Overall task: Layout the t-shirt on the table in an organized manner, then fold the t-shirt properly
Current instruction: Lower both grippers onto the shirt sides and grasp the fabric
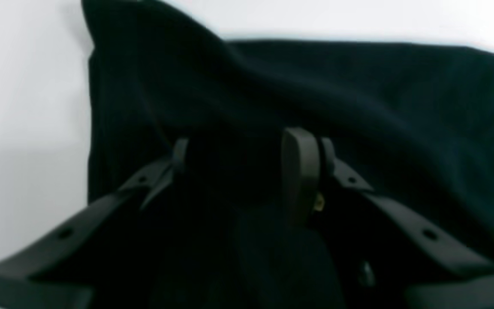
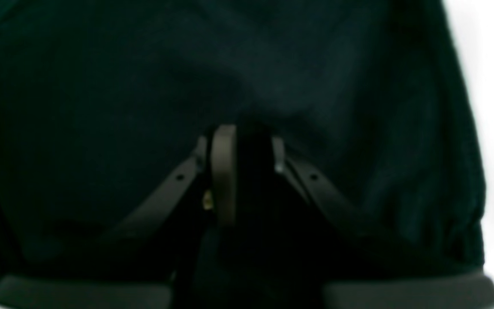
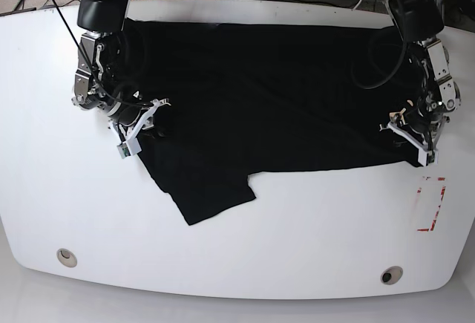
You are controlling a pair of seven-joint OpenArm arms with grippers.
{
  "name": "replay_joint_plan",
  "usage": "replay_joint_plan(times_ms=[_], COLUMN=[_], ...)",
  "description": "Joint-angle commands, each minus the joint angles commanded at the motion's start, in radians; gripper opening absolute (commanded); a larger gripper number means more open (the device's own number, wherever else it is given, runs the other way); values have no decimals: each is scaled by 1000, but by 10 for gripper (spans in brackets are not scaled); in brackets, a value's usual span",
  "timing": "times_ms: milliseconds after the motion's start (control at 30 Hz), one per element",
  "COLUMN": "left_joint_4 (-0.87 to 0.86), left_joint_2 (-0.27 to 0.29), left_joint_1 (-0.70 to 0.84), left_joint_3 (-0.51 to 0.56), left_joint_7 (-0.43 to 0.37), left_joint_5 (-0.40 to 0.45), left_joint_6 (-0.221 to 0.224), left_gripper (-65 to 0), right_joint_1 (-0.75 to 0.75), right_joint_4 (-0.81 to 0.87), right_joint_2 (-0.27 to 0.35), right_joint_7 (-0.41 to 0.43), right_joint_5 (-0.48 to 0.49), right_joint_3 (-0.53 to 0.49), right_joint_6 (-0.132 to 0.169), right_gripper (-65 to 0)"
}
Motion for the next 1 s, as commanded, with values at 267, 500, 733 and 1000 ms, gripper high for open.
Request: replay_joint_plan(times_ms=[267, 500, 733, 1000], left_joint_4=[-199, -279, -164, 81], left_joint_2=[0, 2, 2, -2], left_joint_1=[-166, -253, -259, -175], left_joint_3=[153, 199, 195, 143], left_joint_7=[-110, -138, -48, 100], left_joint_5=[0, -3, -6, -6], left_joint_6=[0, 0, -5, -6], left_gripper=[-397, -396, -394, -382], right_joint_1=[100, 190, 206, 176], right_joint_4=[-169, -315, -295, -176], right_joint_2=[55, 112, 120, 114], right_joint_7=[78, 138, 140, 44], right_joint_5=[-44, -43, -41, -40], right_joint_3=[37, 44, 44, 49], right_joint_6=[0, 0, 0, 0], right_gripper=[-541, -541, -541, -541])
